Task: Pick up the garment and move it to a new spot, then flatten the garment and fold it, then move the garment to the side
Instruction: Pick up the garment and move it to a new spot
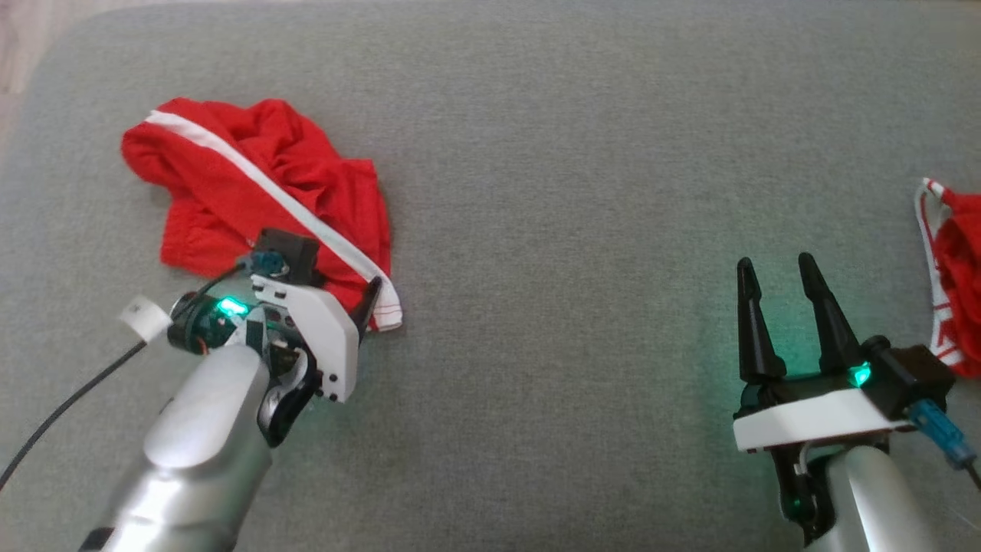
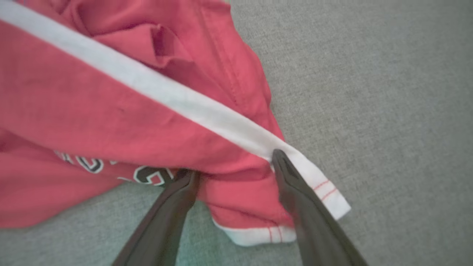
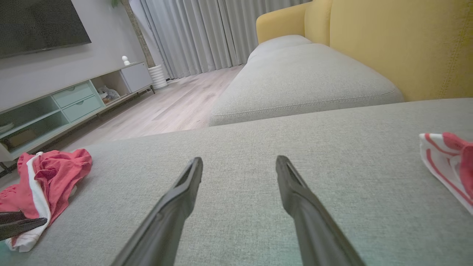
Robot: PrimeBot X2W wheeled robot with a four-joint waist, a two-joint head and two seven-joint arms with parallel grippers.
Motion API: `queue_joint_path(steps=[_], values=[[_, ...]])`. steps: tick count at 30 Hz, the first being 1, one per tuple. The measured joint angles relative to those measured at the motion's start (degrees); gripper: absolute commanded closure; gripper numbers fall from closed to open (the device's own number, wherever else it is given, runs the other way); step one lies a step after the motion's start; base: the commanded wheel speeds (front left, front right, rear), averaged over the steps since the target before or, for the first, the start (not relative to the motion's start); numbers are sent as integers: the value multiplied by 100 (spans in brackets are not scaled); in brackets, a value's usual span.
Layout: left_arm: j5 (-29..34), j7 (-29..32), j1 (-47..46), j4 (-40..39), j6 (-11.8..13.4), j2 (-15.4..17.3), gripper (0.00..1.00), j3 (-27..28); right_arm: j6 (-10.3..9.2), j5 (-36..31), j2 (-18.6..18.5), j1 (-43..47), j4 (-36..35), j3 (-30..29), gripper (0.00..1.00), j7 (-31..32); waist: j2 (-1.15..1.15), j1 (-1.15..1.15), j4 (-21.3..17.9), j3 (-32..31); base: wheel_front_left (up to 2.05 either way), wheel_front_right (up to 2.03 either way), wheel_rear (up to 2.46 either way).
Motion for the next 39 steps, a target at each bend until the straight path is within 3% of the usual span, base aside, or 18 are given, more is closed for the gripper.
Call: queue_joint_path(steps=[2, 4, 12, 22, 31, 39], values=[[-85, 14, -21, -1, 1, 14, 0, -87, -1, 0, -1, -12, 3, 2, 0, 0, 0, 0, -45, -4, 0, 0, 0], [-156, -56, -15, -4, 1, 45, 100, -129, -1, 0, -1, -10, 24, 12, 0, 0, 0, -1, -69, -43, 0, 0, 0], [-165, -884, 77, -334, 43, 102, 100, -125, -1, 43, -1, -2, 120, 55, 0, 0, 0, 0, -138, -312, 0, 0, 0], [2, -1882, 83, -1855, 353, 176, 100, 65, -1, 101, 0, 218, 221, 103, 0, 1, 0, -2, -209, -931, 0, 0, 0], [133, -1949, 128, -3166, 606, 292, 100, 143, -1, 151, 0, 309, 247, 118, 0, 0, 0, -2, -356, -1212, 0, 0, 0], [143, -1532, 129, -3844, 648, 424, 100, 25, 0, 210, 0, 377, 214, 115, 0, 1, 0, -1, -539, -1187, 0, 0, 0]])
